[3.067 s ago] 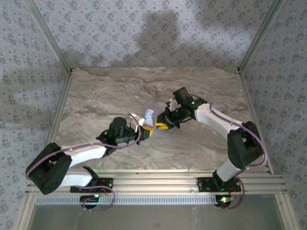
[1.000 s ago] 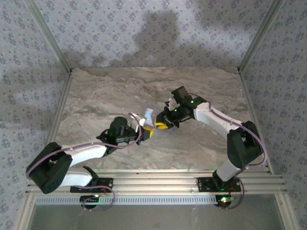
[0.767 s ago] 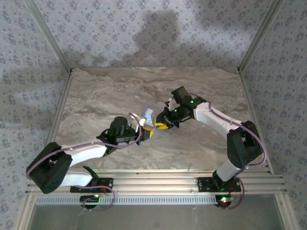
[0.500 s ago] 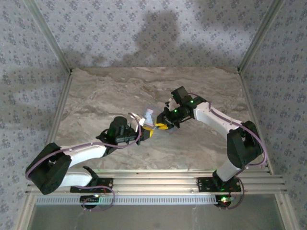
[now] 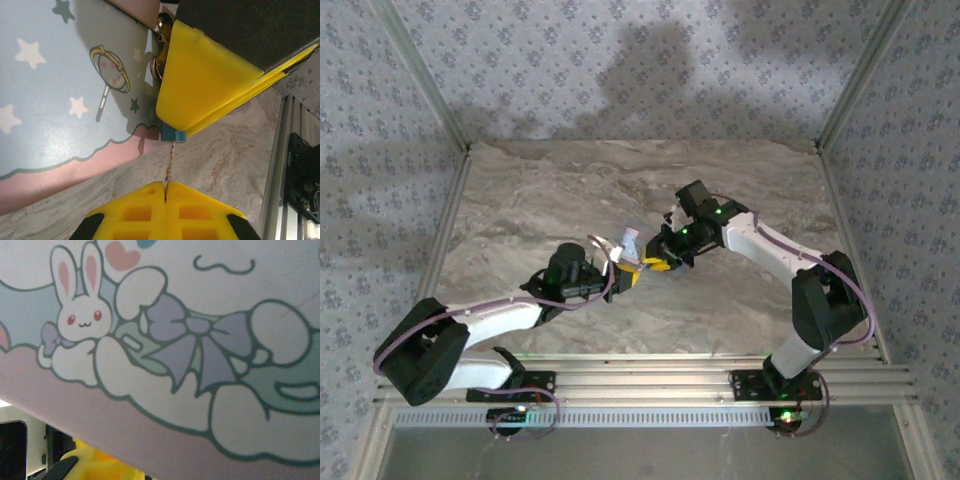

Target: Unlock the padlock with the key

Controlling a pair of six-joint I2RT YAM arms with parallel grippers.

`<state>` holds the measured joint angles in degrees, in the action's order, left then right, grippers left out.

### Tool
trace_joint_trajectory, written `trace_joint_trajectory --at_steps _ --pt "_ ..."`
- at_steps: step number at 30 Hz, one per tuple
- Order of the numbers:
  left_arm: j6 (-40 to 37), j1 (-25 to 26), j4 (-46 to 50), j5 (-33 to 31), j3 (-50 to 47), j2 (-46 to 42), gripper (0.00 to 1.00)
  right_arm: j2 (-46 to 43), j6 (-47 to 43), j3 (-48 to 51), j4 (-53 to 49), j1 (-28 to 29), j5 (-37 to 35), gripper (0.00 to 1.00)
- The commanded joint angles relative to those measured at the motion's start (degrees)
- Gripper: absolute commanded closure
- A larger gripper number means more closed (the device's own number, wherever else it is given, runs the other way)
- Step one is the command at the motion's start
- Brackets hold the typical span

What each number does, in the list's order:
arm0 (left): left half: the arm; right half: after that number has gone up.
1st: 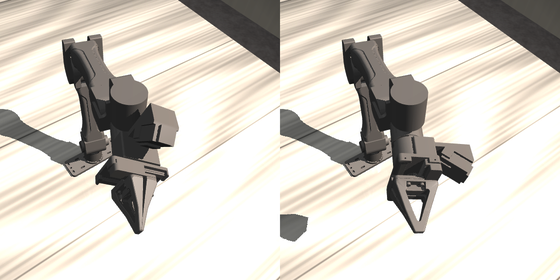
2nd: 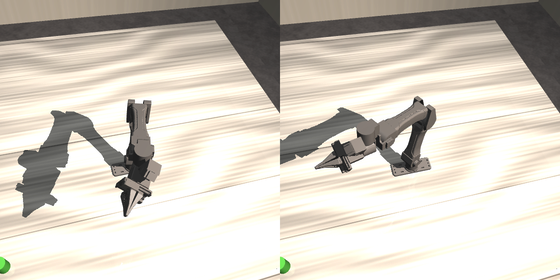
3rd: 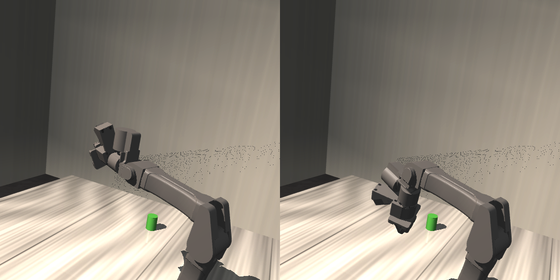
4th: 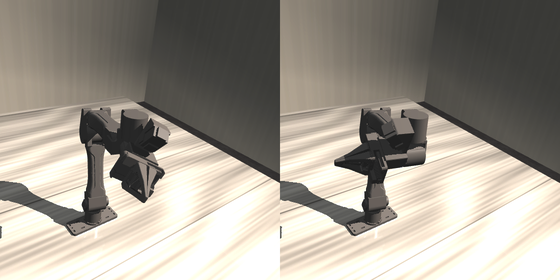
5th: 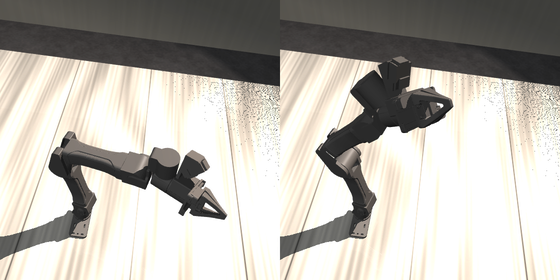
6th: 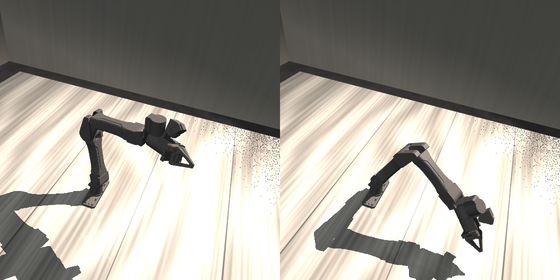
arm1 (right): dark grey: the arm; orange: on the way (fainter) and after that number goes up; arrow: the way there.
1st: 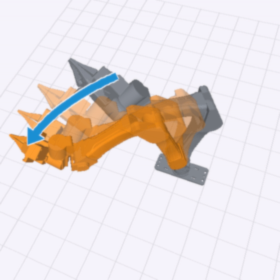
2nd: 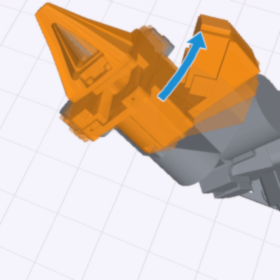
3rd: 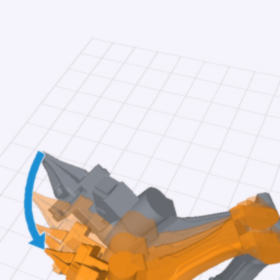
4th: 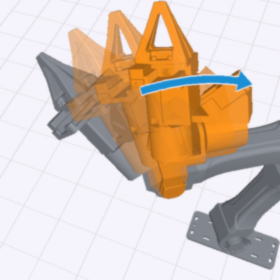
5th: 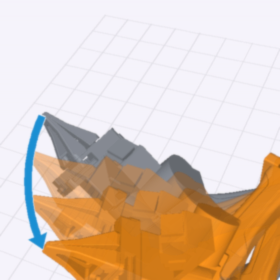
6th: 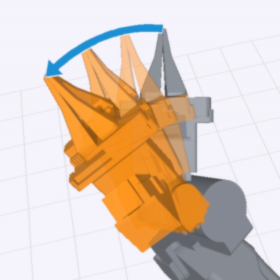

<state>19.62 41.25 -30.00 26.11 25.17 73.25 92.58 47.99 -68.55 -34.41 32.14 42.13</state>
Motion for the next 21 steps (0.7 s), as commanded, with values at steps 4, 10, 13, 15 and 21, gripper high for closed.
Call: trace_joint_trajectory --at_steps 4,10,13,15,21 --pt "0.43 -0.14 -1.38 1.39 2.23 1.28 1.00 0.33 -1.48 -2.40 0.26 0.93 0.99 1.00" --pt "0.10 -0.36 0.51 1.55 3.03 1.62 1.00 0.27 -2.29 -2.54 -1.62 0.91 0.59 1.00" --pt "0.51 -0.90 1.01 2.34 3.22 1.16 1.00 0.33 -3.18 -2.89 -3.21 0.93 -0.09 1.00" --pt "0.90 -1.51 1.48 3.12 3.37 0.80 1.00 0.41 -3.92 -3.24 -4.31 0.91 -0.59 1.00" --pt "2.00 -3.49 2.87 6.68 4.31 0.04 1.00 0.59 -4.28 -3.99 -5.23 1.06 -1.08 1.00"
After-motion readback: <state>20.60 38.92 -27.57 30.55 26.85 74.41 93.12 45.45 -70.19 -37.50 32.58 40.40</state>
